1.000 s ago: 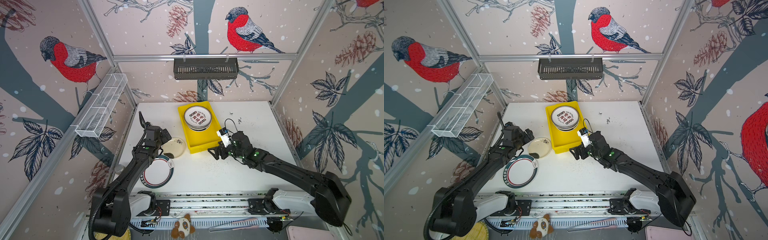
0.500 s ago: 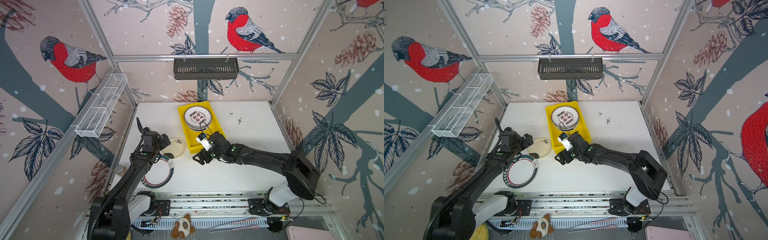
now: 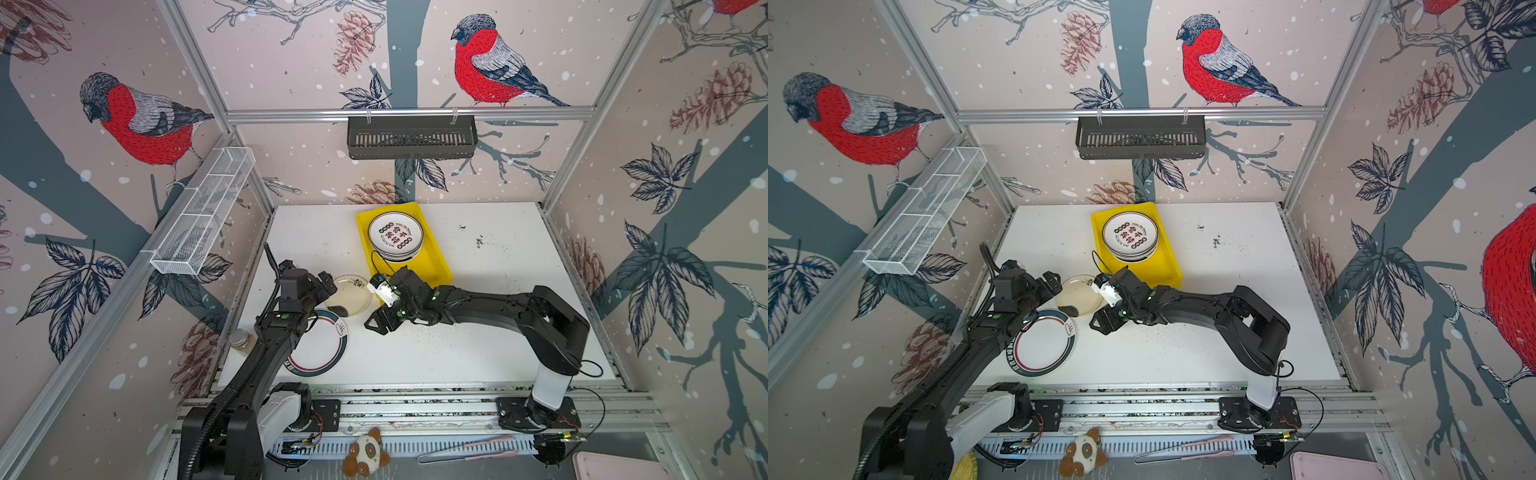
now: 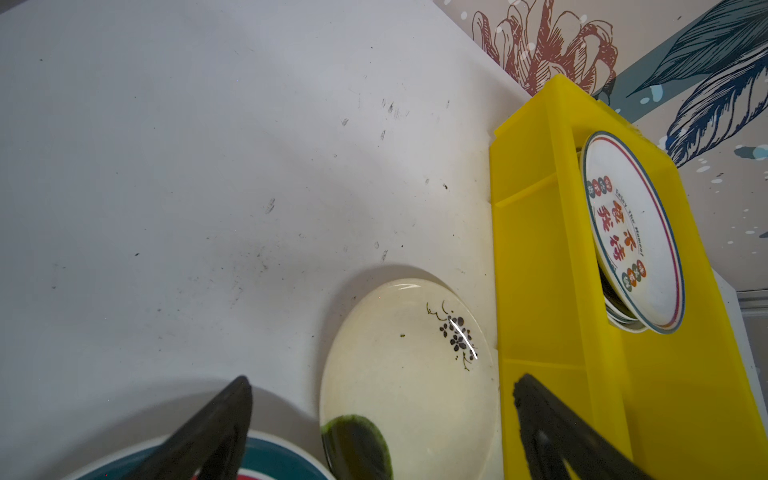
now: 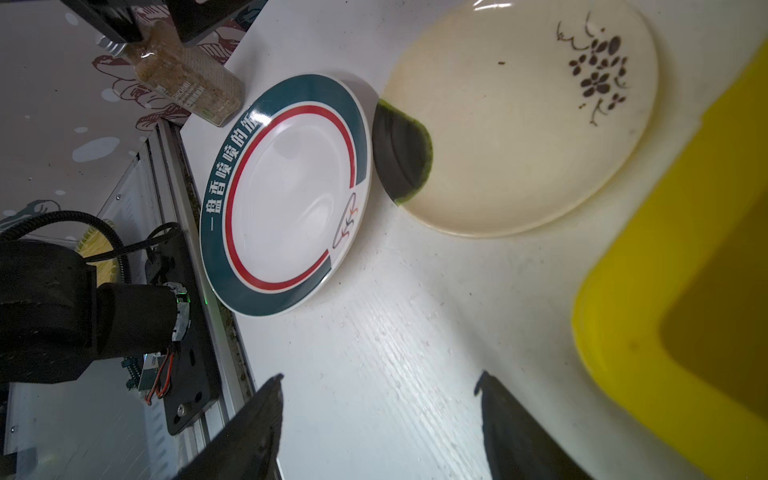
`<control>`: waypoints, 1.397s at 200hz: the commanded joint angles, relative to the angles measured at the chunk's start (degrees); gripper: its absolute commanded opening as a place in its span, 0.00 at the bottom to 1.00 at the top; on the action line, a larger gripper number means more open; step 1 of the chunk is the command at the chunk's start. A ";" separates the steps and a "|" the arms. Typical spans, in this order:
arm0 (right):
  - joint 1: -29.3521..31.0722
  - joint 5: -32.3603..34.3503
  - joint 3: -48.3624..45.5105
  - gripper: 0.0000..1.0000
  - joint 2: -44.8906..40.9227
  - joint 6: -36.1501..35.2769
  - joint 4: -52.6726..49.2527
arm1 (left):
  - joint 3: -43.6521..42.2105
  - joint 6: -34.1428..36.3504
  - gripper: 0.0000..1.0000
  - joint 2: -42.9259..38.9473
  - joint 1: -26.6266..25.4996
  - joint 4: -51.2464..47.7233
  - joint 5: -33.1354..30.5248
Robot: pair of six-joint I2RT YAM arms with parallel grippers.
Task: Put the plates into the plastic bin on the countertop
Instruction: 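Move the right gripper to the green-and-red-rimmed white plate near the robot, then close the right gripper on the green-and-red-rimmed plate edge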
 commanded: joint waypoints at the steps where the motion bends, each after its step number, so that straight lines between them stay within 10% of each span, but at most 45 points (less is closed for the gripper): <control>1: 0.61 -1.96 2.36 0.72 2.30 1.36 -1.14 | -0.48 -0.73 0.97 -1.18 0.23 3.00 -0.35; 279: 4.33 0.32 12.63 0.39 17.06 22.99 8.33 | -0.45 -2.99 0.97 -5.83 1.27 6.74 3.67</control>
